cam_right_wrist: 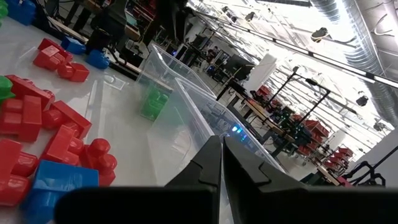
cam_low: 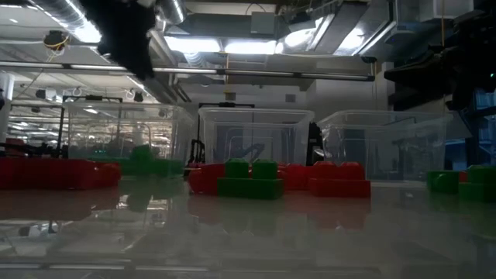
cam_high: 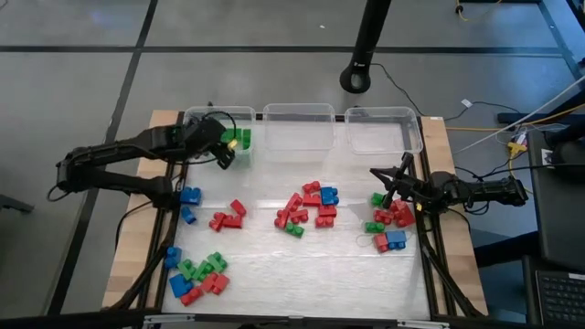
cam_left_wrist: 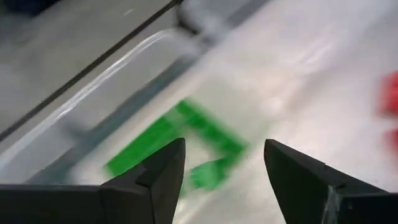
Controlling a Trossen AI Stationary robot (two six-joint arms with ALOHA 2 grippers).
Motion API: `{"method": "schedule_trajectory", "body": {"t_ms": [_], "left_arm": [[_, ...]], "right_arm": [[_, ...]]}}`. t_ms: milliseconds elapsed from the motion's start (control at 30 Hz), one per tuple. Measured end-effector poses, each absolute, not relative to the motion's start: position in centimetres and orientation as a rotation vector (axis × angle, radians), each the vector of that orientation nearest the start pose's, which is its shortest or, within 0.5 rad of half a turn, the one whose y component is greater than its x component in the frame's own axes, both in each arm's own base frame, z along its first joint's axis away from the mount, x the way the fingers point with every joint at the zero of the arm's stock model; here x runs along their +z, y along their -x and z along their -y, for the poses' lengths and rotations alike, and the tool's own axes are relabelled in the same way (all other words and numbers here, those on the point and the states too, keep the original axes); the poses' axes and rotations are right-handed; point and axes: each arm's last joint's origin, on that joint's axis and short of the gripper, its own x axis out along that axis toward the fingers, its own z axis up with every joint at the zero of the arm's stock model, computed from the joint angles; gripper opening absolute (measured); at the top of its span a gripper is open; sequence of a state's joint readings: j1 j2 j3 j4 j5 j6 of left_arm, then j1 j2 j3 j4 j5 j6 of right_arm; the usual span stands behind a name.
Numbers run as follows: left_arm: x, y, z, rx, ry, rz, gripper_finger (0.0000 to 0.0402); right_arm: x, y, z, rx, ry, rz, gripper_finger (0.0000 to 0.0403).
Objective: Sort blocks
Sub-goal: Put the green game piece into the left transparent bin
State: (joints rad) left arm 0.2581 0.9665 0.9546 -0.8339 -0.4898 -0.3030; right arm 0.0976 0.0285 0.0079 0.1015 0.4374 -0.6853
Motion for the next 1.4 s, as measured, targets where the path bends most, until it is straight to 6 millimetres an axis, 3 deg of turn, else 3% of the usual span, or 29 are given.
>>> {"method": "schedule_trajectory", "body": {"t_ms": [233,467,633,733,1033,1233,1400], "left_arm": [[31.5,-19.8,-1.7,0.477,0.150,-0.611,0.0210],[29.2,-22.9,3.4,0.305,0.137,-0.683,0.0210],[26.7,-24.1,7.5,0.216,0.132,-0.774,0.0210],[25.7,-24.2,10.0,0.175,0.158,-0.822,0.0210],[25.8,-23.1,18.0,0.001,0.153,-0.880,0.0210],[24.1,-21.0,21.3,0.002,0.173,-0.971,0.0210],[22.2,-19.2,22.8,0.039,0.102,-1.078,0.0210]], "right_arm": [[17.4,-9.7,0.2,-0.324,0.632,-0.027,0.0019],[17.1,-9.8,0.0,-0.230,0.589,-0.020,0.0019],[17.0,-9.8,-0.1,-0.194,0.555,-0.012,0.0019],[17.0,-9.8,-0.1,-0.196,0.567,-0.010,0.0019],[17.4,-9.8,-0.1,-0.206,0.587,0.019,0.0019],[17.4,-9.8,-0.1,-0.206,0.584,0.019,0.0019],[17.4,-9.8,-0.1,-0.206,0.583,0.020,0.0019]]}}
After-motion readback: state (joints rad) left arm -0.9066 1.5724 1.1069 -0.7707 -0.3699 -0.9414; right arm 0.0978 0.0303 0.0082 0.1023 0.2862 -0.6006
